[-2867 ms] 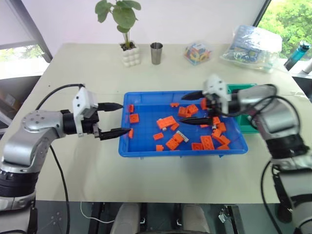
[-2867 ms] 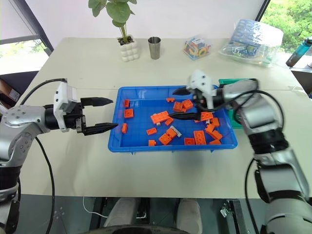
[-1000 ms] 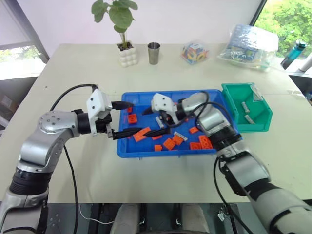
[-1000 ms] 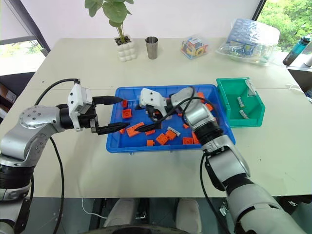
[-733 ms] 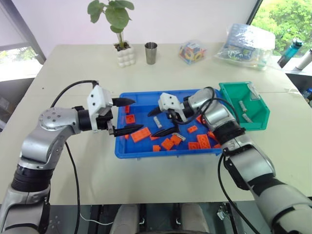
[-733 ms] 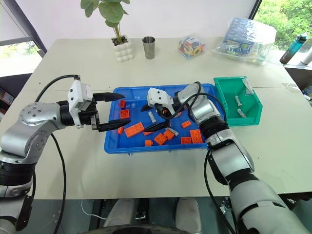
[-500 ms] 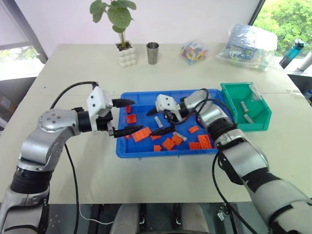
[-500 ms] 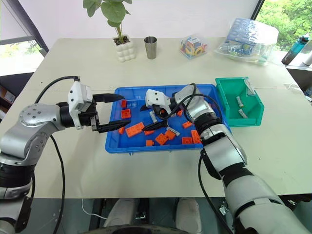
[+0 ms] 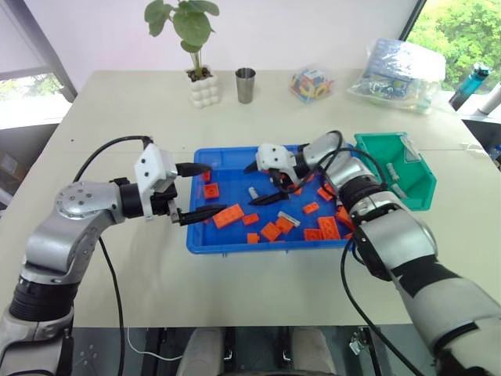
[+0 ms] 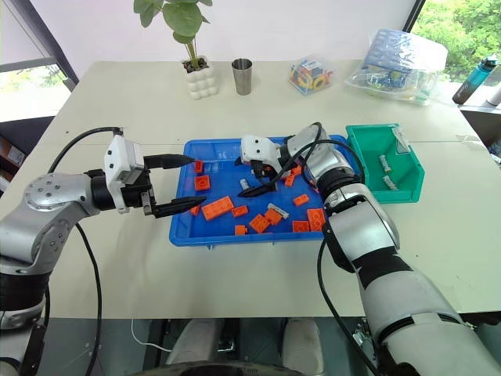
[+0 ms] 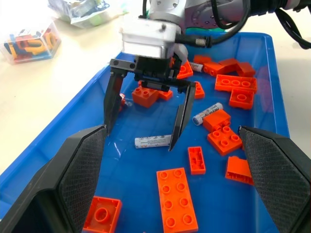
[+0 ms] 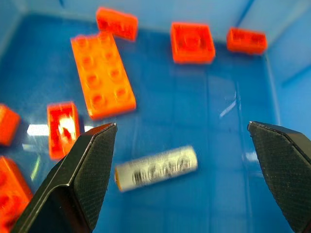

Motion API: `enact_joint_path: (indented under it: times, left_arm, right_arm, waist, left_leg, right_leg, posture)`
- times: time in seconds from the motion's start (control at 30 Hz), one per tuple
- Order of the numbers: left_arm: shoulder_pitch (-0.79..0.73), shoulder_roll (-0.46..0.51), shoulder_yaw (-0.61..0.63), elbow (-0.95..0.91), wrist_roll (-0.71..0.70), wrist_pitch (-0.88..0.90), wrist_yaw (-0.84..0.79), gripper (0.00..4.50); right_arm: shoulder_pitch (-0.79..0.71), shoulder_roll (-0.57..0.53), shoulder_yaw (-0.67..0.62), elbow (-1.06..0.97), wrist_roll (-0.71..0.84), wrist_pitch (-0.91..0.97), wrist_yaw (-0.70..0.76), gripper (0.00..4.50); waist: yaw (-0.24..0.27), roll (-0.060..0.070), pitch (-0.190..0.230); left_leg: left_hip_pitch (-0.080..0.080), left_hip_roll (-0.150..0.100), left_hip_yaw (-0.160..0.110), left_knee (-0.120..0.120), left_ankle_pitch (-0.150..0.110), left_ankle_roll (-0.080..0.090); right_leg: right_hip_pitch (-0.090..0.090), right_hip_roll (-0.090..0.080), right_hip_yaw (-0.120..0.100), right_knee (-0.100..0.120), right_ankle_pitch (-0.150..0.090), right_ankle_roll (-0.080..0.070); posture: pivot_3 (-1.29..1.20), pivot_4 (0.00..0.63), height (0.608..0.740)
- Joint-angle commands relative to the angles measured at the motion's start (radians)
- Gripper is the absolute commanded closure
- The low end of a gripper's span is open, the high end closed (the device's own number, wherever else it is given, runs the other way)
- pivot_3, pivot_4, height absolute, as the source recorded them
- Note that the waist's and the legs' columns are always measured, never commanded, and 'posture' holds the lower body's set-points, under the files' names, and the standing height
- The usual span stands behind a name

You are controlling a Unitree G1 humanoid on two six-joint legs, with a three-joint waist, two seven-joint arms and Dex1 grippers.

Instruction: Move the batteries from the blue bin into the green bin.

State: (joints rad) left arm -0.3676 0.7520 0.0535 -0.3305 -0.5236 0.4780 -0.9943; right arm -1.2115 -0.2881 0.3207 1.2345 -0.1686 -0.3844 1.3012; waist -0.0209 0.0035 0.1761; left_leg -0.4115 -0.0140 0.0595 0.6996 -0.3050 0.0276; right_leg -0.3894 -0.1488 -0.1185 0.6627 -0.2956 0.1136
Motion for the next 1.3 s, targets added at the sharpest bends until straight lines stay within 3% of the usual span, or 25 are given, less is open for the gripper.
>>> enact_joint_path:
  times: [0.03, 0.47, 0.57, 0.67, 0.97, 1.1, 1.2, 1.3]
  left_arm:
    - [-0.023, 0.007, 0.02, -0.025, -0.011, -0.002, 0.005, 0.0]
    - [-0.047, -0.004, 0.007, -0.003, -0.003, -0.014, -0.004, 0.0]
    - [-0.06, 0.001, 0.012, -0.007, -0.011, -0.002, -0.004, 0.0]
    - [-0.07, 0.0, 0.01, -0.005, -0.011, 0.003, -0.003, 0.0]
    - [-0.097, -0.01, 0.0, -0.028, -0.019, 0.043, 0.016, 0.0]
    - [-0.084, -0.015, 0.012, -0.067, -0.044, 0.077, 0.039, 0.0]
    - [-0.065, -0.033, 0.012, -0.063, -0.037, 0.069, 0.063, 0.0]
    - [-0.058, -0.042, 0.011, -0.056, -0.036, 0.063, 0.069, 0.0]
  right_arm:
    - [-0.001, -0.015, 0.01, 0.006, -0.04, -0.059, -0.012, 0.06]
    - [0.027, -0.007, 0.003, 0.026, -0.076, -0.065, -0.032, 0.06]
    - [0.039, -0.001, -0.001, 0.022, -0.07, -0.067, -0.009, 0.84]
    - [0.048, 0.003, -0.009, 0.014, -0.065, -0.068, 0.012, 2.25]
    - [0.055, -0.03, -0.053, -0.072, -0.03, -0.066, 0.003, 2.26]
    - [0.123, -0.118, -0.186, -0.393, 0.102, 0.231, -0.041, 2.26]
    - [0.277, -0.232, -0.318, -0.799, 0.187, 0.59, -0.117, 2.26]
    - [0.386, -0.319, -0.413, -1.052, 0.226, 0.828, -0.204, 2.26]
  waist:
    - [-0.001, 0.0, 0.0]
    - [0.0, 0.0, 0.0]
    - [-0.001, 0.0, 0.0]
    - [-0.001, 0.0, 0.0]
    - [0.0, 0.0, 0.0]
    - [0.008, 0.001, 0.001]
    - [0.013, 0.001, 0.001]
    - [0.012, 0.001, 0.001]
  left_leg:
    - [0.0, 0.0, 0.0, 0.0, 0.0, 0.0]
    - [0.0, 0.0, 0.0, 0.0, 0.0, 0.0]
    - [0.0, 0.0, 0.0, 0.0, 0.0, 0.0]
    - [0.0, 0.0, 0.0, 0.0, 0.0, 0.0]
    - [0.0, 0.0, 0.0, 0.0, 0.0, 0.0]
    - [-0.001, 0.0, -0.001, 0.001, 0.0, 0.0]
    - [-0.005, -0.001, -0.005, 0.002, 0.0, 0.0]
    - [-0.008, -0.002, -0.008, 0.003, 0.0, 0.0]
  right_leg:
    - [0.0, 0.0, 0.0, 0.0, 0.0, 0.0]
    - [0.0, 0.0, 0.0, 0.0, 0.0, 0.0]
    - [0.0, 0.0, 0.0, 0.0, 0.0, 0.0]
    - [0.0, 0.0, 0.0, 0.0, 0.0, 0.0]
    - [0.0, 0.0, 0.0, 0.0, 0.0, 0.0]
    - [0.0, -0.001, 0.0, 0.0, 0.0, 0.0]
    - [0.0, -0.001, -0.002, 0.0, 0.0, 0.0]
    - [-0.001, -0.002, -0.005, -0.001, 0.0, 0.0]
  posture:
    - [0.0, 0.15, 0.691]
    - [0.0, 0.15, 0.691]
    - [0.0, 0.15, 0.691]
    - [0.0, 0.15, 0.691]
    - [0.0, 0.15, 0.691]
    - [0.0, 0.15, 0.691]
    - [0.0, 0.15, 0.691]
    - [0.0, 0.15, 0.691]
